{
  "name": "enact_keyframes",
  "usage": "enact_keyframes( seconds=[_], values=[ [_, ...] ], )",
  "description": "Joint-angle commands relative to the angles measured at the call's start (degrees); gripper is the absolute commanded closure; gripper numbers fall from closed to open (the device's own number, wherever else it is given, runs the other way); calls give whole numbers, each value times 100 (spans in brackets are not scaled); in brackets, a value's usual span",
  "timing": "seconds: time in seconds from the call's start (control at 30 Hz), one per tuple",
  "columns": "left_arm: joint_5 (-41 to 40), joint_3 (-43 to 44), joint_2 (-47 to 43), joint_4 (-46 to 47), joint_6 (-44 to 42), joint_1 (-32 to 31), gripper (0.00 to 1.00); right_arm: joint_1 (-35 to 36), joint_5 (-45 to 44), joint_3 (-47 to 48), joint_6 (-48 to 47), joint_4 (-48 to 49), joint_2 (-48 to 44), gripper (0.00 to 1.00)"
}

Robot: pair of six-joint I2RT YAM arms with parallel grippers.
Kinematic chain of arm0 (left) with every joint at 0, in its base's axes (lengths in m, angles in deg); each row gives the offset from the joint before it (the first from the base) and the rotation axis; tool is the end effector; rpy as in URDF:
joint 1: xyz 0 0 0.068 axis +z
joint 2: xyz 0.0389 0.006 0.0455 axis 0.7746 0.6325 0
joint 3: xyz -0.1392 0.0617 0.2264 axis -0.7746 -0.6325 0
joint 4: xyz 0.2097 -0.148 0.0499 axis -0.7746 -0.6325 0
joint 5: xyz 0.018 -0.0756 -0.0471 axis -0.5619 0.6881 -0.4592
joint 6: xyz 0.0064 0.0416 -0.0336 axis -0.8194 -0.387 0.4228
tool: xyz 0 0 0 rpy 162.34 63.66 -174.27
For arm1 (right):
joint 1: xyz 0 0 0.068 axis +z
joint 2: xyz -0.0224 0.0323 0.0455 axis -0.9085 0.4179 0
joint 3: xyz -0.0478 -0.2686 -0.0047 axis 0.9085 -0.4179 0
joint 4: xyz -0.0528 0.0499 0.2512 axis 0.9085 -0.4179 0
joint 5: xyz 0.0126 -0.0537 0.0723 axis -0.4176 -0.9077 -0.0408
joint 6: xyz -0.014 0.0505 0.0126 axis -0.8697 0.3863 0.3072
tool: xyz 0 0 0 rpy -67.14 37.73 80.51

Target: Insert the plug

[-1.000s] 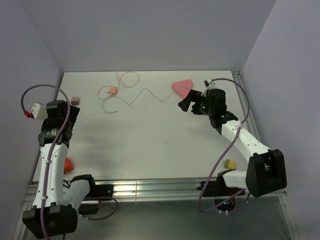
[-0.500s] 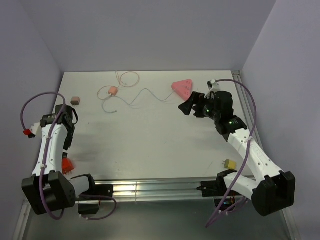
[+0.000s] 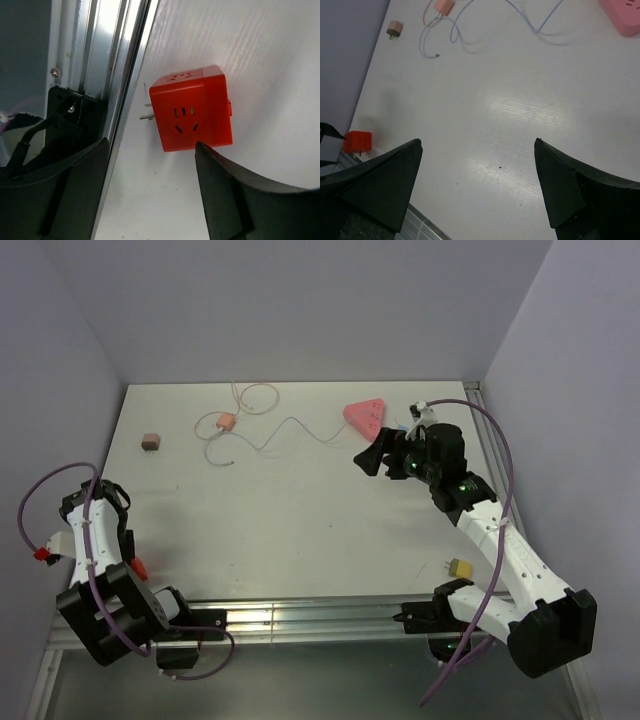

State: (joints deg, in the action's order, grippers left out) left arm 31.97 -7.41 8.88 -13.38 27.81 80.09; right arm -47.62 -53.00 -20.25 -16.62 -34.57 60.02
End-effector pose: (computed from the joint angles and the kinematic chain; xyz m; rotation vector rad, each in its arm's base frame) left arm 0.1377 0.0976 0.2319 -2.3197 1.6997 0.7149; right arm 0.2203 0.0824 0.3182 -0.0824 2.0316 0.8160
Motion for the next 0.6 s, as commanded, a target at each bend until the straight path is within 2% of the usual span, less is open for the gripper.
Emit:
enact_keyframes(
  seconds=[0.0, 0.3, 0.57],
  values=[
    [350, -172, -297, 530, -122, 179, 25, 96, -28, 103, -106, 71, -205, 0],
    [-107, 153, -227, 829, -140, 293, 23, 123, 24, -74, -238, 98, -319, 0],
    [200, -287, 63, 1462, -271, 364, 21, 228, 174, -126, -220, 247, -302, 0]
  ],
)
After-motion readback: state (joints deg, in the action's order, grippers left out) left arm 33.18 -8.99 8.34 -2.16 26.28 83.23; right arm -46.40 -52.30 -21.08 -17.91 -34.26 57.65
